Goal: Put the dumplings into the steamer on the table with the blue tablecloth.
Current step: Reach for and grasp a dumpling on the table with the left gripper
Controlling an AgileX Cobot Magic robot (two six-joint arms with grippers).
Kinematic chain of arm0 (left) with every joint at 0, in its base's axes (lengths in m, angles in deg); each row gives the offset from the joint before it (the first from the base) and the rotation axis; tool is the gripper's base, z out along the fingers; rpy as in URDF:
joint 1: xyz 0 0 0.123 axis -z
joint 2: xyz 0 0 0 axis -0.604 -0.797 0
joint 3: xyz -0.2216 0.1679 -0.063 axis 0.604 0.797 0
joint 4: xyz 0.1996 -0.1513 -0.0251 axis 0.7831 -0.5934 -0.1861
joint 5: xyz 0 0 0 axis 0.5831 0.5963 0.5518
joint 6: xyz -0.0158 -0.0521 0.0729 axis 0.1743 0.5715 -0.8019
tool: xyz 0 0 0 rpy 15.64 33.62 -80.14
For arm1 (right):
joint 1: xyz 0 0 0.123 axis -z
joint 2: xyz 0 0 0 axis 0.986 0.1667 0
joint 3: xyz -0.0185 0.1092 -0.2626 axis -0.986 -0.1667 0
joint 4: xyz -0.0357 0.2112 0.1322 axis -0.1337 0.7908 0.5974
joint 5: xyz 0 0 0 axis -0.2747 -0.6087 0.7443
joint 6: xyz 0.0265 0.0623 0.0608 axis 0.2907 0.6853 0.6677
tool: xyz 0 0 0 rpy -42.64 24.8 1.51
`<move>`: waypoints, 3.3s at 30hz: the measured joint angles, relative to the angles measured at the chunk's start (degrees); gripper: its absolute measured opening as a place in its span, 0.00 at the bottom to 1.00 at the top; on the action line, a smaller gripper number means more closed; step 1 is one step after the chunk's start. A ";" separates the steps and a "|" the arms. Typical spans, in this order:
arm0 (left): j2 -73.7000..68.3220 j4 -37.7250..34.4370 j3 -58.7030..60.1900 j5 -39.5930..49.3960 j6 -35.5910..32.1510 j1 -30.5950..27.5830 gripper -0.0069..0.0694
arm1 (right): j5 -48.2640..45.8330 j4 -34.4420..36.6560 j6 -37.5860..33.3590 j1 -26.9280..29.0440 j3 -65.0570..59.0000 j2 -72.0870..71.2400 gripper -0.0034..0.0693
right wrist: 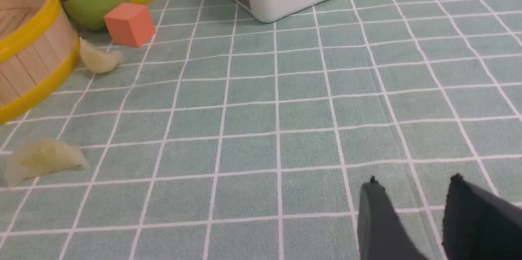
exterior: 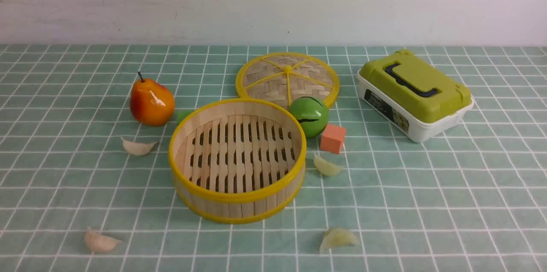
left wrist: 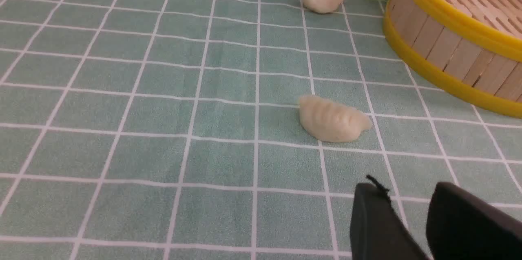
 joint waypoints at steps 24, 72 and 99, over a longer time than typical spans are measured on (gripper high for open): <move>0.00 0.00 0.00 -0.05 0.00 0.00 0.37 | 0.00 0.00 0.00 0.00 0.00 0.00 0.38; -22.62 9.90 -36.46 -17.49 22.97 0.00 0.07 | 18.54 -25.18 30.08 0.00 22.20 11.38 0.03; -102.37 -12.47 -70.94 4.41 10.76 0.00 0.53 | -9.87 19.53 -24.57 -10.92 25.91 47.34 0.05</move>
